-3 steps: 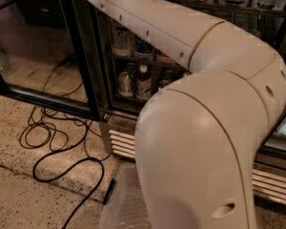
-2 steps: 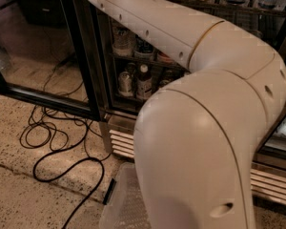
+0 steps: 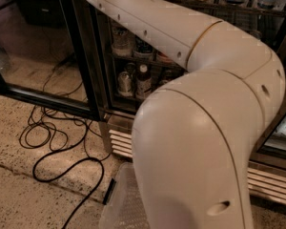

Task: Pick coke can from top shelf of fridge

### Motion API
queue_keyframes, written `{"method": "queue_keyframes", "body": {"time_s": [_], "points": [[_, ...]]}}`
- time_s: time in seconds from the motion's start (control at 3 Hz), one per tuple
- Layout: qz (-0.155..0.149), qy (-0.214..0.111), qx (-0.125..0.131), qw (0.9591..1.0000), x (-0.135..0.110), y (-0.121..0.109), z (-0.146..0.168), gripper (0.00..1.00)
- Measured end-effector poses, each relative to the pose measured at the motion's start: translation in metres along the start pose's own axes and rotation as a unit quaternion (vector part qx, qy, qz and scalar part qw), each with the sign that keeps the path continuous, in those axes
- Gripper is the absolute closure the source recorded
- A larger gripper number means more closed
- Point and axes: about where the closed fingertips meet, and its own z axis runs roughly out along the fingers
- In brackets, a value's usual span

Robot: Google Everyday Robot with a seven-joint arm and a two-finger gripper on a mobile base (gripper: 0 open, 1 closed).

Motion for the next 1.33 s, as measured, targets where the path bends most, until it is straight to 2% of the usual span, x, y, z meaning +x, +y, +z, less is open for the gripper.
{"method": "queue_keyframes", "body": {"time_s": [1.33], "points": [[0.013, 0.005, 0.014, 0.9998, -0.0018, -0.0026, 0.0047, 0.43]]}}
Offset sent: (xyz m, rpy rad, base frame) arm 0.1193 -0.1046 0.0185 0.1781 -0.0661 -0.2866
